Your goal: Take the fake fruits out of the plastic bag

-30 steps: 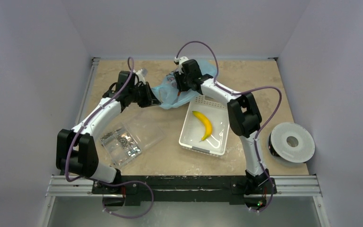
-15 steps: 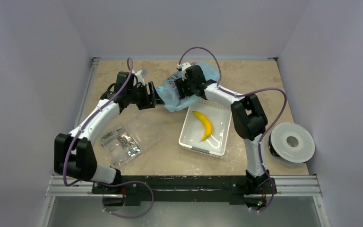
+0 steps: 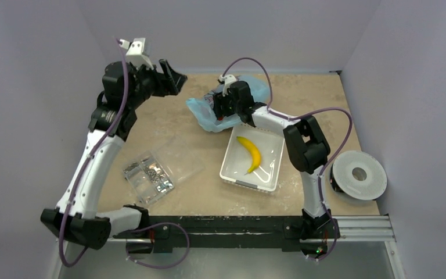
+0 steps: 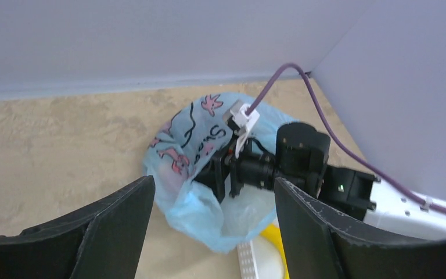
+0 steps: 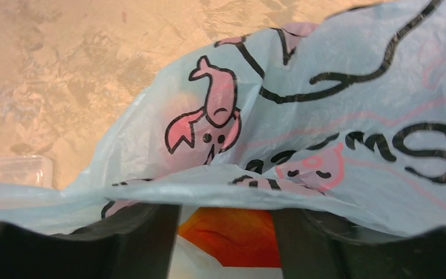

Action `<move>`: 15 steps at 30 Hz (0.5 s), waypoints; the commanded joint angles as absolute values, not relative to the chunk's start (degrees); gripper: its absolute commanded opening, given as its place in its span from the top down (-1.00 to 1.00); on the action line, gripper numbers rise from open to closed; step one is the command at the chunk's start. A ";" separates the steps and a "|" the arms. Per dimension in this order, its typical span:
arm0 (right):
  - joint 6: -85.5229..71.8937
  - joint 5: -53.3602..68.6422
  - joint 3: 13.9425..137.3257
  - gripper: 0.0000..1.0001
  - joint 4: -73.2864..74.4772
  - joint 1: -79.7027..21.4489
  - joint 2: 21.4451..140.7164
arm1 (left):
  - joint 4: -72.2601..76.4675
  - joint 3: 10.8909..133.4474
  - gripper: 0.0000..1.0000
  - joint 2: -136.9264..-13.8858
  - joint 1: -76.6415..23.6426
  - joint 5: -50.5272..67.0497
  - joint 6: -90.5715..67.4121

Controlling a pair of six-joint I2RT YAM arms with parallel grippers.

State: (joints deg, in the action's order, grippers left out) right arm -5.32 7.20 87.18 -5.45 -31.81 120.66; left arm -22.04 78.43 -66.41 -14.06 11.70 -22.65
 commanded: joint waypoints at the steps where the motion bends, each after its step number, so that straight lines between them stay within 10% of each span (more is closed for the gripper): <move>1: -14.95 0.32 88.02 -0.08 -4.12 -31.90 114.00 | -18.12 85.98 -0.50 -82.06 -14.46 16.66 -21.12; 15: -16.71 -1.00 74.88 -0.10 -5.23 -29.88 103.90 | -23.79 102.60 -0.66 -108.03 -21.33 18.17 -14.73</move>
State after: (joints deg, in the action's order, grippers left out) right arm -15.14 -1.34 77.62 -4.40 -30.89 104.71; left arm -23.07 95.96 -105.80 -19.31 17.82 -18.48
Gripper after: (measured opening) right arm 0.593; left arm 0.824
